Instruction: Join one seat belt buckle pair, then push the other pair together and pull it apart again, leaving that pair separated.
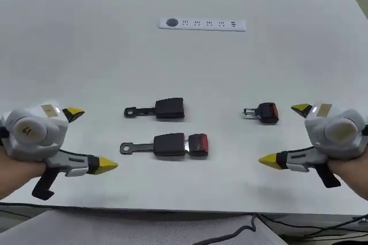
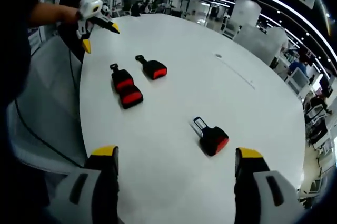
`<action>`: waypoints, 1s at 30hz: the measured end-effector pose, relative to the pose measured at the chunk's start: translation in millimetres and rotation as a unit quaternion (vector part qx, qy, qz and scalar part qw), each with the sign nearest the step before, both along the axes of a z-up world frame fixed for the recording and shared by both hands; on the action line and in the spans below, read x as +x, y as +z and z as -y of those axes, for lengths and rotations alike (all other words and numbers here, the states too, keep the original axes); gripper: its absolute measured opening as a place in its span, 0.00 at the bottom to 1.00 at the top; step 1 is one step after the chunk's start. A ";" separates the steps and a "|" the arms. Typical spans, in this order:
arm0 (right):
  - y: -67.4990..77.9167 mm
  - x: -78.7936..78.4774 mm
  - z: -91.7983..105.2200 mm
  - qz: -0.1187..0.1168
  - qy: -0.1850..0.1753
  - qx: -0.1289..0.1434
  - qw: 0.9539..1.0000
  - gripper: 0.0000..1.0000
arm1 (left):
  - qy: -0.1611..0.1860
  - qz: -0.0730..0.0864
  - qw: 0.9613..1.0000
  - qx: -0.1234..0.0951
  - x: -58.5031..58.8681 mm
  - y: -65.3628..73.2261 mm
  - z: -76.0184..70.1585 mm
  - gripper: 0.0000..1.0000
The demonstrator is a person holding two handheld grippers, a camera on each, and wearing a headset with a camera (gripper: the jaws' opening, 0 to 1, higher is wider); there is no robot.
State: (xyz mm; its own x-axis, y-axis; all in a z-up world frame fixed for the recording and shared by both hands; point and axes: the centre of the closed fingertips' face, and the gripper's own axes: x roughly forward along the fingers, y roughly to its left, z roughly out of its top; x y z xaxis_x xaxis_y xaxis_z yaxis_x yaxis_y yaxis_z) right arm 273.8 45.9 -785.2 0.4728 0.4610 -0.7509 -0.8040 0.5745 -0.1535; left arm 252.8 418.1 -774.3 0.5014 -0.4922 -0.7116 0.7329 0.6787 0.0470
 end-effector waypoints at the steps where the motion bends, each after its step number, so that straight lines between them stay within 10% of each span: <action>1: 1.8 -0.2 2.0 0.006 -0.007 0.004 1.000 0.96 | 0.011 0.006 1.000 -0.005 0.9 2.8 -2.7 1.00; 6: 18.6 -2.9 3.3 0.044 -0.023 0.032 0.998 1.00 | 0.034 0.021 0.999 -0.020 0.9 14.5 -8.5 1.00; 30: 20.8 -6.8 -3.5 0.027 -0.047 0.047 0.997 1.00 | 0.039 0.020 0.999 -0.029 -17.2 14.6 1.6 1.00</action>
State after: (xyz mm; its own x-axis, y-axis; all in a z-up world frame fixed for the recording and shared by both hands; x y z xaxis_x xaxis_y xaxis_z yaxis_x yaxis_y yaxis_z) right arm 267.0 49.4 -764.5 0.5562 0.4799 -0.6784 -0.7377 0.6610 -0.1372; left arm 235.6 416.5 -759.7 0.5667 -0.4904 -0.6620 0.6761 0.7361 0.0334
